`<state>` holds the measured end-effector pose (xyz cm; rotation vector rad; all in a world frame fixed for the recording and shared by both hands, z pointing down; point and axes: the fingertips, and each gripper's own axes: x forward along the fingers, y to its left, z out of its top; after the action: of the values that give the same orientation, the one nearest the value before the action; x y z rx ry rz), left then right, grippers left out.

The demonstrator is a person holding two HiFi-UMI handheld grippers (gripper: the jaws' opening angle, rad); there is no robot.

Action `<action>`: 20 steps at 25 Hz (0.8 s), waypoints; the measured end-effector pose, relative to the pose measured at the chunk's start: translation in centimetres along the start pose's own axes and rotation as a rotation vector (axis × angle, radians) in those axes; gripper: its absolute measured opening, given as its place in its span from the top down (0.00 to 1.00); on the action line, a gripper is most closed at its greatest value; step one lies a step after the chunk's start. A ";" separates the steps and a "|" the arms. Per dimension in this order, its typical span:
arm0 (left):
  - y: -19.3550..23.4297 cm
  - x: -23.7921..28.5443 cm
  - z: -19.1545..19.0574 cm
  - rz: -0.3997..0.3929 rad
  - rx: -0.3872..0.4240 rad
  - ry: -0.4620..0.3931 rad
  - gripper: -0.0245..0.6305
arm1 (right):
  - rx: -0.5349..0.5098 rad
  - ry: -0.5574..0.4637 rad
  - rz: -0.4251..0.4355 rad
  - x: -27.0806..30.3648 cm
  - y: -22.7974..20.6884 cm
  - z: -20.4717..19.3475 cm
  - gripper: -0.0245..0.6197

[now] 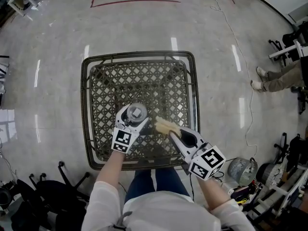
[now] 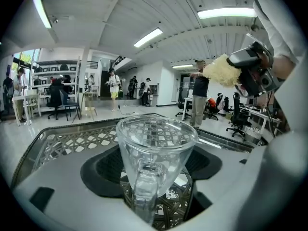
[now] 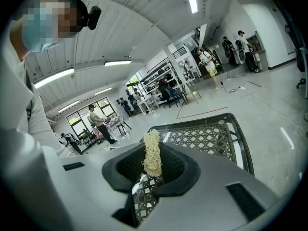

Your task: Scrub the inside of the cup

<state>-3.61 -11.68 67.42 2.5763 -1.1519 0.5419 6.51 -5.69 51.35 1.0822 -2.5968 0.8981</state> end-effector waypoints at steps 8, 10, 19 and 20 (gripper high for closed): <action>0.3 0.5 -0.5 0.004 -0.008 0.000 0.38 | -0.003 0.011 -0.004 0.2 -0.5 -0.3 0.83; 0.3 0.5 -0.7 0.004 -0.007 0.001 0.38 | -0.003 0.011 0.000 0.3 -0.6 -0.3 0.83; 0.7 0.9 -1.1 0.008 -0.014 -0.013 0.38 | 0.001 0.023 0.004 0.6 -0.9 -0.8 0.83; 0.7 0.9 -1.2 0.008 -0.013 -0.014 0.38 | 0.000 0.024 0.004 0.6 -1.0 -0.8 0.83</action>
<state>-3.82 -12.31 68.93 2.5690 -1.1668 0.5171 6.70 -6.09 52.70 1.0599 -2.5808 0.9064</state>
